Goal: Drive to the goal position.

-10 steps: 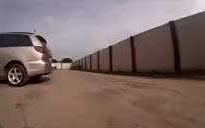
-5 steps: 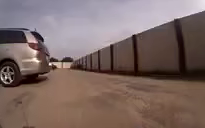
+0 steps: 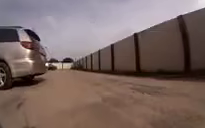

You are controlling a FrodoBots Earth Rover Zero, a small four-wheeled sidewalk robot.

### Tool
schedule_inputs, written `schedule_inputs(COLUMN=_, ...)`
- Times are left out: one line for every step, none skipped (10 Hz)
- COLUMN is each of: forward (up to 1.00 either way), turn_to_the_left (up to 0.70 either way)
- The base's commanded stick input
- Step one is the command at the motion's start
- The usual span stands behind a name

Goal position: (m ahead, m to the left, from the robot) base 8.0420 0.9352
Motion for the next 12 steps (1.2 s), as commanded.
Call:
schedule_inputs(forward=0.70, turn_to_the_left=0.00)
schedule_inputs(forward=0.70, turn_to_the_left=0.00)
schedule_inputs(forward=0.70, turn_to_the_left=0.00)
schedule_inputs(forward=0.70, turn_to_the_left=0.00)
schedule_inputs(forward=0.70, turn_to_the_left=0.00)
schedule_inputs(forward=0.70, turn_to_the_left=0.00)
schedule_inputs(forward=0.70, turn_to_the_left=0.00)
schedule_inputs(forward=0.70, turn_to_the_left=0.00)
schedule_inputs(forward=0.70, turn_to_the_left=0.00)
schedule_inputs(forward=0.70, turn_to_the_left=0.00)
schedule_inputs(forward=0.70, turn_to_the_left=0.00)
schedule_inputs(forward=0.70, turn_to_the_left=0.00)
